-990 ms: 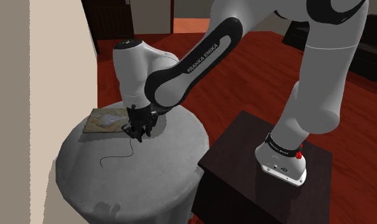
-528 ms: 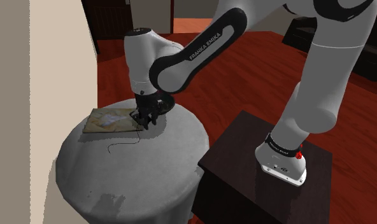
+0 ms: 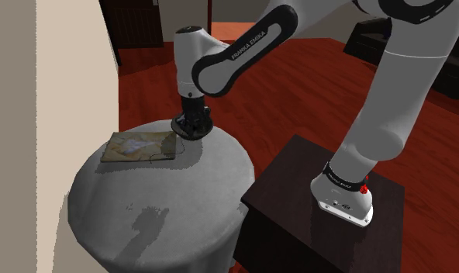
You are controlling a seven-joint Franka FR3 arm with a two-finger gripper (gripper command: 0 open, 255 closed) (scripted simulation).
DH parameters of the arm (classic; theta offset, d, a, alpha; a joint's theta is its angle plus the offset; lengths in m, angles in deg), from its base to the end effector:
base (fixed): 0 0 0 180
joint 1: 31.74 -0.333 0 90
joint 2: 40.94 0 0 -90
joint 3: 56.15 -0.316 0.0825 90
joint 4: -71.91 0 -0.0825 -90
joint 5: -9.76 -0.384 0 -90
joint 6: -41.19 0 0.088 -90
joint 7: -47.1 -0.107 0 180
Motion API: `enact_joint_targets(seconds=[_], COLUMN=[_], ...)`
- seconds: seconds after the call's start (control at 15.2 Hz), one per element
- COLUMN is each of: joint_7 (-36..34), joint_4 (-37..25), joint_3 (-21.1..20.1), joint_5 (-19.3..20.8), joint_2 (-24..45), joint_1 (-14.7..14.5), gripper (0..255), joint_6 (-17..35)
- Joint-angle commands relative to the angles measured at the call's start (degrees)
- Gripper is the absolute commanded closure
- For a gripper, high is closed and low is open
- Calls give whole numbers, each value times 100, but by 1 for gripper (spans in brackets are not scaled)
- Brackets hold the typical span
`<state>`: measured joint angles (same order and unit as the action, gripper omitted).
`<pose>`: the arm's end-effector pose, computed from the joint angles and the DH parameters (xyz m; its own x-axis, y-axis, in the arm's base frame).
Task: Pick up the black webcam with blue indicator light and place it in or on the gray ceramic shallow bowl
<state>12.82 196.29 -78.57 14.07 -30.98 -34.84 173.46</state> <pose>0.5001 0.2350 0.3176 0.9941 -0.1060 -0.0240 -0.1060 -0.9944 0.0025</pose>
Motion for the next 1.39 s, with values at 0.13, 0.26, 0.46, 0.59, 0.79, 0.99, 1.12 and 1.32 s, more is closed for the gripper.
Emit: enact_joint_targets(seconds=[0.13,0.26,0.46,0.59,0.79,0.99,1.12,1.32], joint_7=[618,895,1298,1558,1935,2010,1984,1944], joint_4=[-2,-44,-155,-262,-473,-498,-462,-417], joint_3=[230,340,506,614,769,820,833,856], joint_5=[-41,-47,-44,-36,-20,21,59,120], joint_2=[-16,9,83,156,300,443,543,700], joint_1=[355,517,753,906,1131,1182,1172,1155], gripper=[255,255,255,255,255,255,255,255], joint_6=[-6,-19,-53,-85,-150,-36,97,294])
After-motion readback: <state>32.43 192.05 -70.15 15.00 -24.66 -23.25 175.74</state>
